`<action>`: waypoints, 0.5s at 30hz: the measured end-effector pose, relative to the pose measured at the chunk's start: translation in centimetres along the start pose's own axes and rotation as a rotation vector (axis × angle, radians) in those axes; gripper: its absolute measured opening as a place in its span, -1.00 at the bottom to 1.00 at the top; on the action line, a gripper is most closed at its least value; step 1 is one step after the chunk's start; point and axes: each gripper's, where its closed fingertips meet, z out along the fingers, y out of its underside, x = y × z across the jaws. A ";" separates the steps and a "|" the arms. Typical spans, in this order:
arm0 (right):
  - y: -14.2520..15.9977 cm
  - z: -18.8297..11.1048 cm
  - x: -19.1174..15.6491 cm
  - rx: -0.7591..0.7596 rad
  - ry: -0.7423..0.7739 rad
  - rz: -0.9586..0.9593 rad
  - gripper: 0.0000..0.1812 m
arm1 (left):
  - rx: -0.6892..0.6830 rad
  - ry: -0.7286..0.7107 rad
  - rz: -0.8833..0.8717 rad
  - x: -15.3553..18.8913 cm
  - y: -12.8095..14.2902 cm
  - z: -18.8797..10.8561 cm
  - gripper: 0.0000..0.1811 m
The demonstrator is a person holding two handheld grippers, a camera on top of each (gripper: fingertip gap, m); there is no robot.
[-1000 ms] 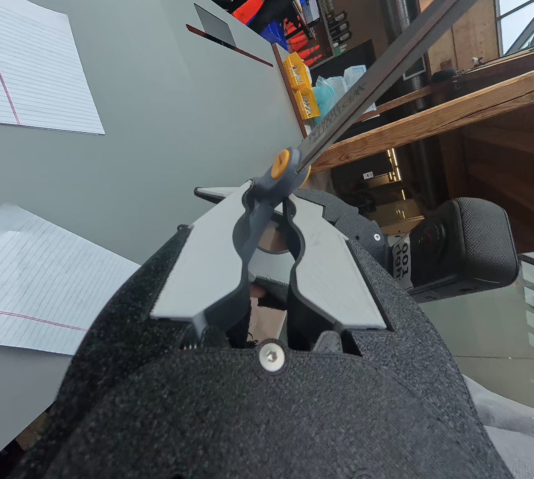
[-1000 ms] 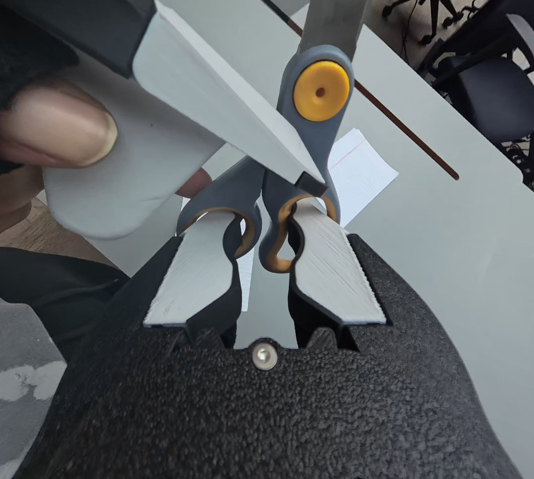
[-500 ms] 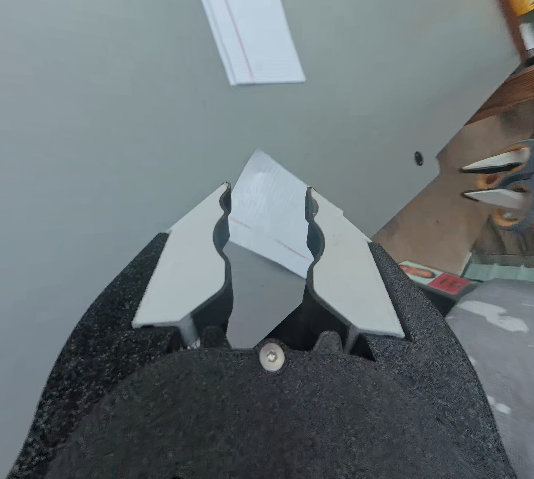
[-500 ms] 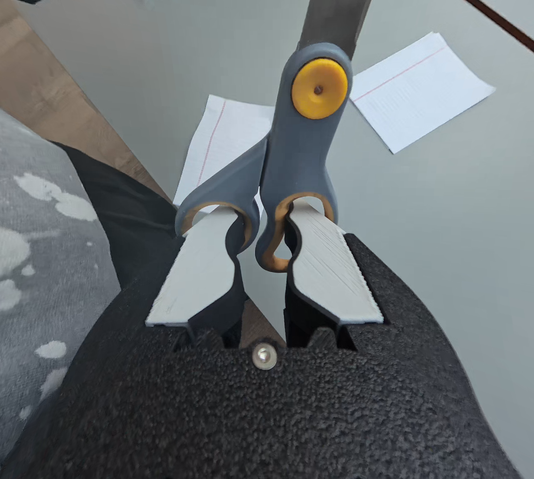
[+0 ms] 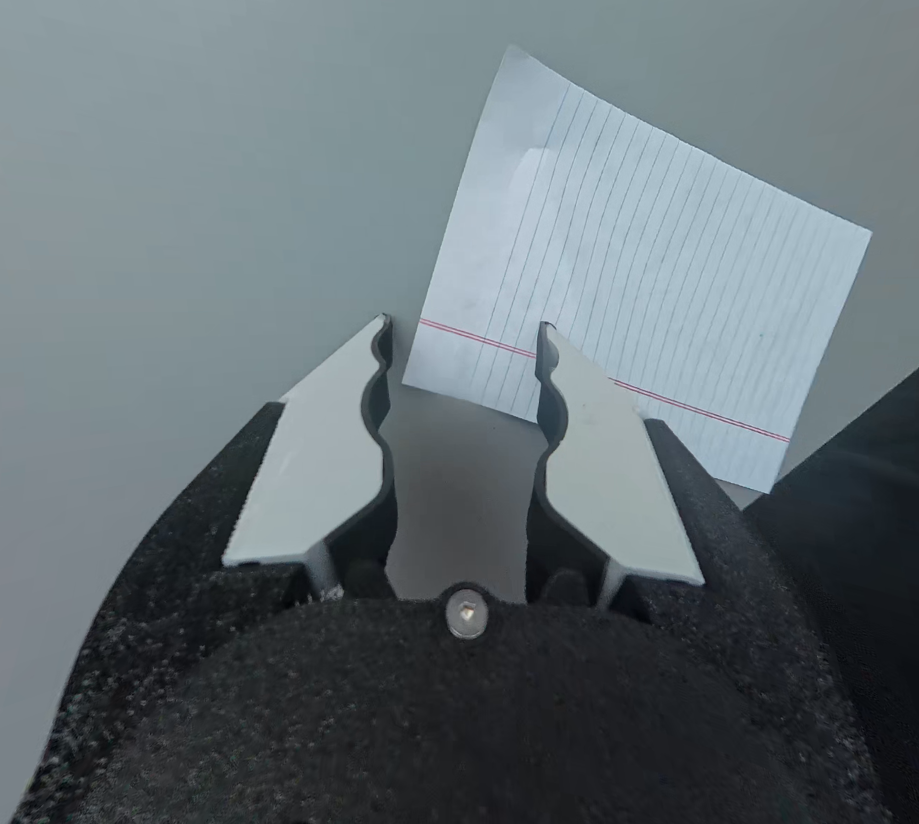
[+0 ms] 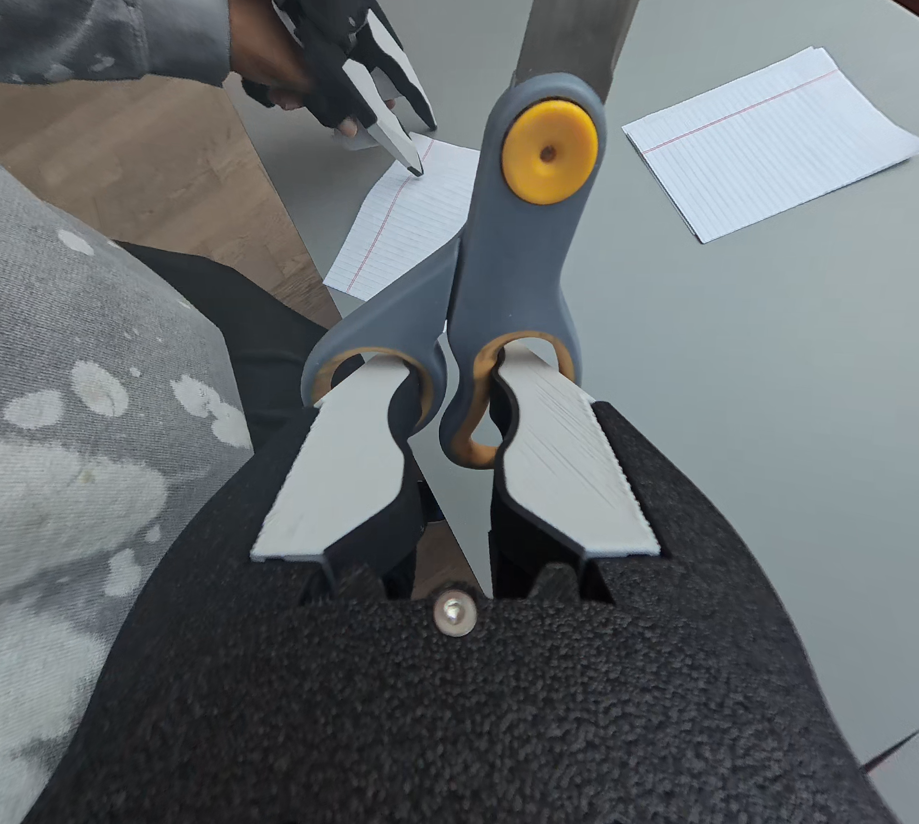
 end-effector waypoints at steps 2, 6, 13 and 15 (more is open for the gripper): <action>0.3 -0.5 0.4 -0.001 -0.005 -0.012 -0.78 | -0.005 -0.017 0.094 0.1 -0.2 0.3 -0.35; 0.9 -1.5 1.0 0.018 0.007 0.009 -0.78 | 0.005 -0.046 0.169 0.0 0.1 0.4 -0.42; 1.2 -1.8 0.7 0.054 0.005 0.038 -0.78 | -0.114 0.046 -0.089 0.2 0.1 -0.2 -1.00; 0.7 -1.7 0.5 0.072 -0.010 0.040 -0.78 | -0.036 0.105 -0.197 0.5 -1.7 -1.4 -1.00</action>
